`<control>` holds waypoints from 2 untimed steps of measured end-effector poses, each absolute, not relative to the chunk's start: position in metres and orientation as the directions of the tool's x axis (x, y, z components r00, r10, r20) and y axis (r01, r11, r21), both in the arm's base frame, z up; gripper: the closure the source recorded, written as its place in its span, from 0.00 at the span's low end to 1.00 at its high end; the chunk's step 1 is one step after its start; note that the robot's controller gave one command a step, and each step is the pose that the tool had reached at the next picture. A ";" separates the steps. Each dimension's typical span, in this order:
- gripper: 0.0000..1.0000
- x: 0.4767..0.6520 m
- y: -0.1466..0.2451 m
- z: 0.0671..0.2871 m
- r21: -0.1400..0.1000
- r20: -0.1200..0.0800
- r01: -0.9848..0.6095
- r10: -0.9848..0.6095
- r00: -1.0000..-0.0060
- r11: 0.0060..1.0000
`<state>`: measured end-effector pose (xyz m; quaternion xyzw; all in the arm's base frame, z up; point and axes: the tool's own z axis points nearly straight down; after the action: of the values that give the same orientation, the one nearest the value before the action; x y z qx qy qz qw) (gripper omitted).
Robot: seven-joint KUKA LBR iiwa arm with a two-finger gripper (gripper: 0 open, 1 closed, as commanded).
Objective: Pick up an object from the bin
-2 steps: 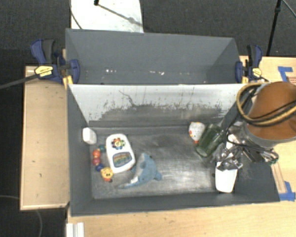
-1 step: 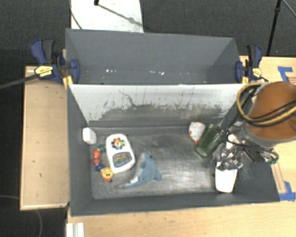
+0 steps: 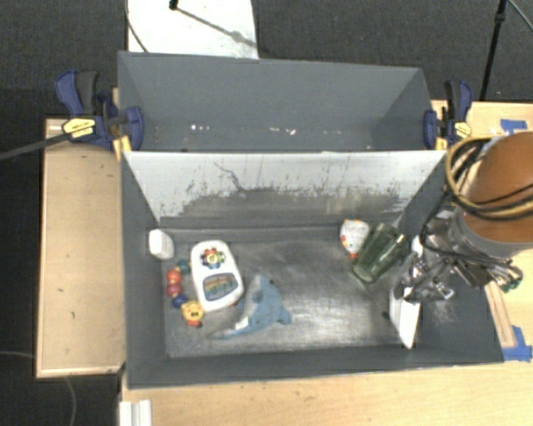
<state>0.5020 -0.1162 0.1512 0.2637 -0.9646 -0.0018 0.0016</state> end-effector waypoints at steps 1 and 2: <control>1.00 0.503 -0.127 0.132 -0.008 -0.011 -0.520 -0.520 -0.854 0.854; 1.00 0.489 -0.119 0.145 0.008 0.005 -0.521 -0.521 -0.853 0.853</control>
Offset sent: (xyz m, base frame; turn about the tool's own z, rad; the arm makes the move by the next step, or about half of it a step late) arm -0.0184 0.0028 0.0555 -0.0046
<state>0.4893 -0.1195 0.1446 0.2707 -0.9627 -0.0035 0.0033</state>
